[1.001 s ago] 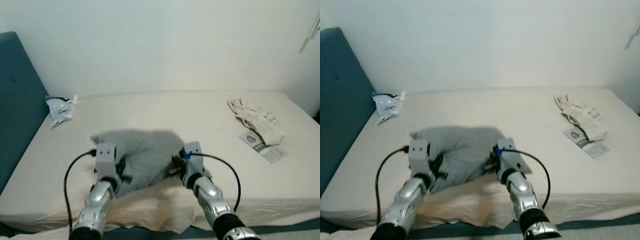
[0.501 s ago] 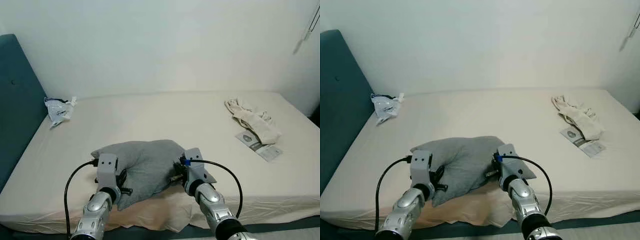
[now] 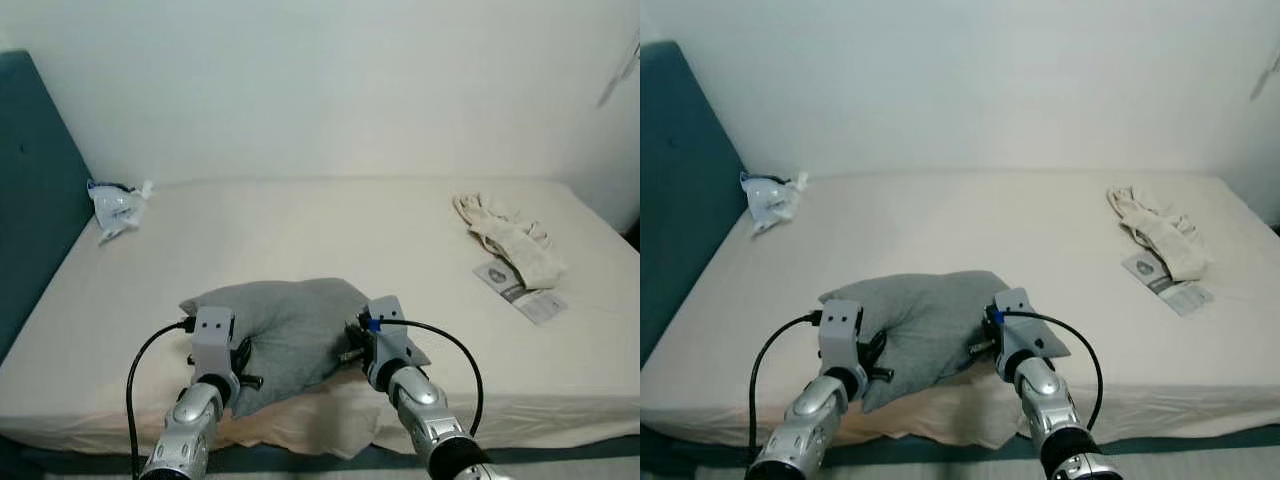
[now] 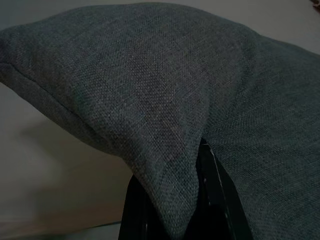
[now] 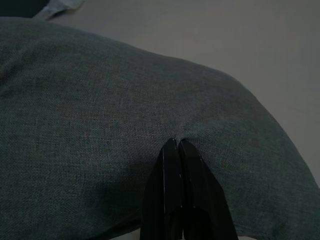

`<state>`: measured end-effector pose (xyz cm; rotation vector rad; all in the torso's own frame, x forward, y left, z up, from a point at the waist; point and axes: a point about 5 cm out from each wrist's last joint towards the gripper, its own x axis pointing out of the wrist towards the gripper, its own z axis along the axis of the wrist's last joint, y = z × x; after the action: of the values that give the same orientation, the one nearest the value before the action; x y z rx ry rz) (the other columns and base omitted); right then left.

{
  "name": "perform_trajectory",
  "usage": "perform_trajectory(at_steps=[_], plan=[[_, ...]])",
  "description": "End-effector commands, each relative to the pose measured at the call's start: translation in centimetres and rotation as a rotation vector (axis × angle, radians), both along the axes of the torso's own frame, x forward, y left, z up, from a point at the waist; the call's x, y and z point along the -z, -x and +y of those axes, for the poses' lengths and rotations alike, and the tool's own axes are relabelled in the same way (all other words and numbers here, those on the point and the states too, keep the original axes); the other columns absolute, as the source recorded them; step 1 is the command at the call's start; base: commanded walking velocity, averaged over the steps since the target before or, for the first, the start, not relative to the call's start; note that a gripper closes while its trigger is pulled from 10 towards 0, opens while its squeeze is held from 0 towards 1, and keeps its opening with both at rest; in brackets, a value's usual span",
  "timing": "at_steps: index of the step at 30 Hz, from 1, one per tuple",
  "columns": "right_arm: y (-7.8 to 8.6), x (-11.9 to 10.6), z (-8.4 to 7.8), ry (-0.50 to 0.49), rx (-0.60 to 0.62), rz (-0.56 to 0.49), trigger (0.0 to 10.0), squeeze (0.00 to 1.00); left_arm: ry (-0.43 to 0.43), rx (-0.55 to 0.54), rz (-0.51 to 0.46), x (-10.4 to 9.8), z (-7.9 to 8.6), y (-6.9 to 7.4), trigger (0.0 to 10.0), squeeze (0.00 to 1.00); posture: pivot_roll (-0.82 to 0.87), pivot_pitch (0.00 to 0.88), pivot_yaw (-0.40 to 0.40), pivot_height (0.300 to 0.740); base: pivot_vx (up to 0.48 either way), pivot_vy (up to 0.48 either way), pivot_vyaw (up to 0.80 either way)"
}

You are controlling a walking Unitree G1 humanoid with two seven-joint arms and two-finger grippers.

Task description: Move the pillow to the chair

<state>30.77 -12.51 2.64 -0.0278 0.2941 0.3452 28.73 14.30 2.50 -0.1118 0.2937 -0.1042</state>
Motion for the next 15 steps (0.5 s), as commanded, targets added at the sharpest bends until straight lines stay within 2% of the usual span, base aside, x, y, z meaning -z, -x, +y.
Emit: perform_trajectory(at_steps=[1,7,15], plan=[[-0.42,-0.51,-0.47,-0.011,0.022,-0.028,10.0,0.00,-0.006,-0.073,-0.004,-0.16,1.23,-0.27,10.0,0.00,0.04,0.063,-0.018,0.740,0.000,0.000,0.00],[-0.52,-0.52,-0.52,-0.004,0.017,-0.020,10.0,0.00,0.021,-0.090,-0.001,-0.51,1.42,-0.83,10.0,0.00,0.04,0.067,-0.021,0.740,0.000,0.000,0.00],[-0.54,-0.48,-0.44,-0.001,0.009,-0.015,10.0,0.00,0.017,-0.087,0.000,-0.55,1.29,-0.96,10.0,0.00,0.04,0.067,-0.024,0.740,0.000,0.000,0.00]])
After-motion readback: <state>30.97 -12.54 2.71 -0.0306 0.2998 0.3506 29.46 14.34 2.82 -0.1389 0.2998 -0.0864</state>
